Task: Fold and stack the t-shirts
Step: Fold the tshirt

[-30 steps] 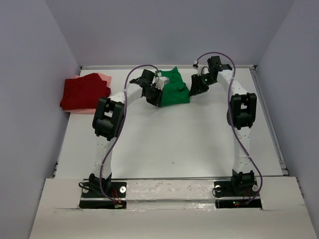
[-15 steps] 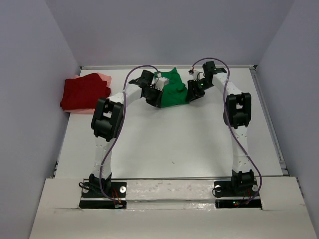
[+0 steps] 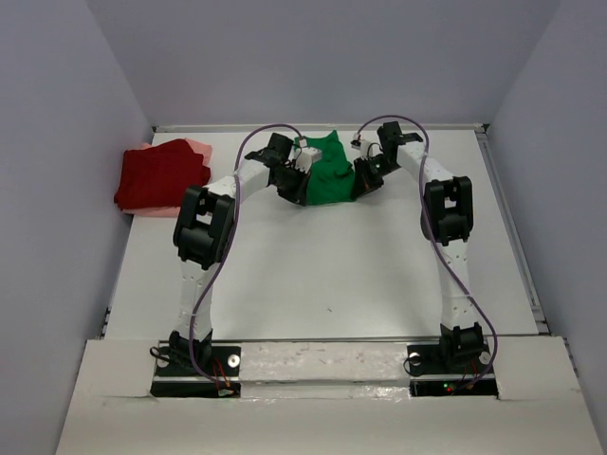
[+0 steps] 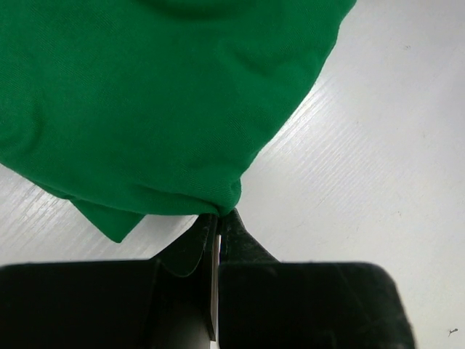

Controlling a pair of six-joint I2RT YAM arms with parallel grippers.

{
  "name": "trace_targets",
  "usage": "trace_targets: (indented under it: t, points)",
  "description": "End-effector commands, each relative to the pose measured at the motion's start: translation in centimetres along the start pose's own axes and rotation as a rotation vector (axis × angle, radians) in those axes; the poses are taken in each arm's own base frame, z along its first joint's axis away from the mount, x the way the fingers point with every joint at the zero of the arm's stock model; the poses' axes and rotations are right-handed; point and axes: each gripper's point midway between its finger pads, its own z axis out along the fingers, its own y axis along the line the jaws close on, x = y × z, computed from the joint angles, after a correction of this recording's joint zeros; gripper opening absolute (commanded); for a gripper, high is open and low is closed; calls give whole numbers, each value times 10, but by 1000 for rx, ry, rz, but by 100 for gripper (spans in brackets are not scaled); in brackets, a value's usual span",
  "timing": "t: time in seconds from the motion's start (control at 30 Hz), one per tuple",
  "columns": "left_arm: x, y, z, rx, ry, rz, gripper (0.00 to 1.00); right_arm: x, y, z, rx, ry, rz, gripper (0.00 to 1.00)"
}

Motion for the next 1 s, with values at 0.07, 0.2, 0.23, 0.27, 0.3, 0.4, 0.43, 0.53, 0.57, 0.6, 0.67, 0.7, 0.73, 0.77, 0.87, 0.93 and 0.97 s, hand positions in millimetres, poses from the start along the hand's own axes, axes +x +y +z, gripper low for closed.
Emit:
trace_targets:
  t: [0.07,0.2,0.23,0.27,0.3,0.4,0.43,0.53,0.57,0.6,0.67,0.7,0.73,0.77,0.87,0.93,0.97]
  points:
    - [-7,-13,-29,-7,-19,65,0,0,-1,-14,95,13,-53,0]
    - [17,-8,-31,-16,34,60,0,5,-8,-30,197,29,-73,0]
    - [19,-8,-34,-21,36,62,0,6,-10,-37,234,32,-81,0]
    - [25,-6,-34,-25,48,62,0,8,-11,-39,243,41,-81,0]
    - [28,-6,-34,-29,53,68,0,13,-11,-40,249,52,-80,0]
    - [39,-4,-34,-36,78,72,0,16,-11,-45,269,60,-89,0]
    - [41,-4,-35,-40,83,70,0,16,-10,-46,270,62,-90,0]
    - [47,-4,-34,-39,96,69,0,19,-8,-48,261,74,-84,0]
    - [47,-4,-34,-40,95,72,0,20,-7,-48,259,76,-84,0]
    - [47,-3,-35,-41,97,76,0,22,-7,-48,258,84,-81,0]
    - [51,-3,-35,-44,107,77,0,26,-5,-49,252,97,-80,0]
    - [54,-2,-35,-45,119,74,0,27,-4,-51,250,104,-82,0]
    - [56,-2,-34,-43,126,78,0,29,-3,-51,248,111,-83,0]
    - [60,-3,-34,-40,136,78,0,36,-2,-51,240,131,-77,0]
    - [70,-3,-35,-35,156,73,0,44,3,-55,232,147,-79,0]
    - [75,-6,-36,-28,169,71,0,56,4,-54,226,170,-69,0]
    - [81,-7,-35,-22,182,68,0,58,7,-57,226,170,-74,0]
